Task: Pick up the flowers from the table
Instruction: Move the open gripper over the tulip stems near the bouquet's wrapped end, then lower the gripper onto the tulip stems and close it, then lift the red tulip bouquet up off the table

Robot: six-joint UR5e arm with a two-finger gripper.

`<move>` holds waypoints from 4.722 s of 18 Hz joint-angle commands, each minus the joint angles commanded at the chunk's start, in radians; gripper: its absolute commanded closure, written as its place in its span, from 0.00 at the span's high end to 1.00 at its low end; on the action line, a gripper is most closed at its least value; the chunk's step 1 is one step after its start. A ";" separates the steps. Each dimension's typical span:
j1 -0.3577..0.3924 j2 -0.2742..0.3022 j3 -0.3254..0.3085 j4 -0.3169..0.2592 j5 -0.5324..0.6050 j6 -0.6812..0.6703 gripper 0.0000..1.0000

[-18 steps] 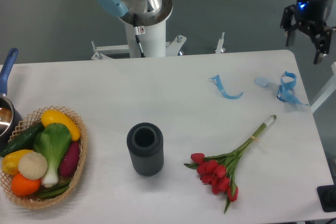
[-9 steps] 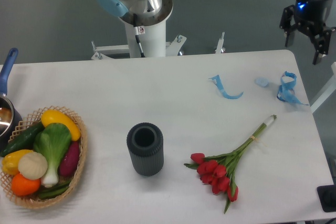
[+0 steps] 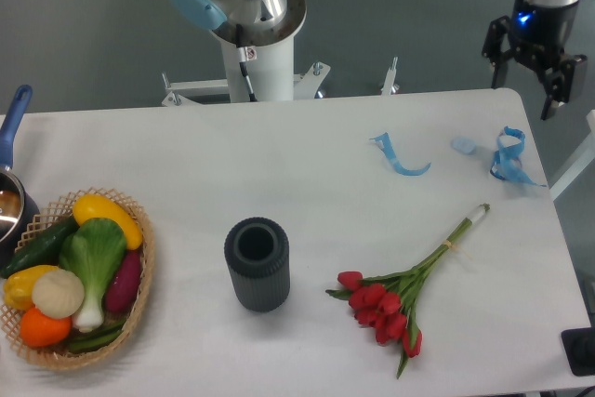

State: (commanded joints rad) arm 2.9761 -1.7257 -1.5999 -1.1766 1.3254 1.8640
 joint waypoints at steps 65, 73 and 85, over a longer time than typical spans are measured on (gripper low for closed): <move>-0.270 -0.420 0.011 0.324 0.064 -0.486 0.18; -0.272 -0.252 -0.011 0.318 -0.113 -0.569 0.18; -0.262 -0.071 -0.049 0.324 -0.731 -0.786 0.18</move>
State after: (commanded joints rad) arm 2.7136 -1.7963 -1.6490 -0.8529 0.5939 1.0784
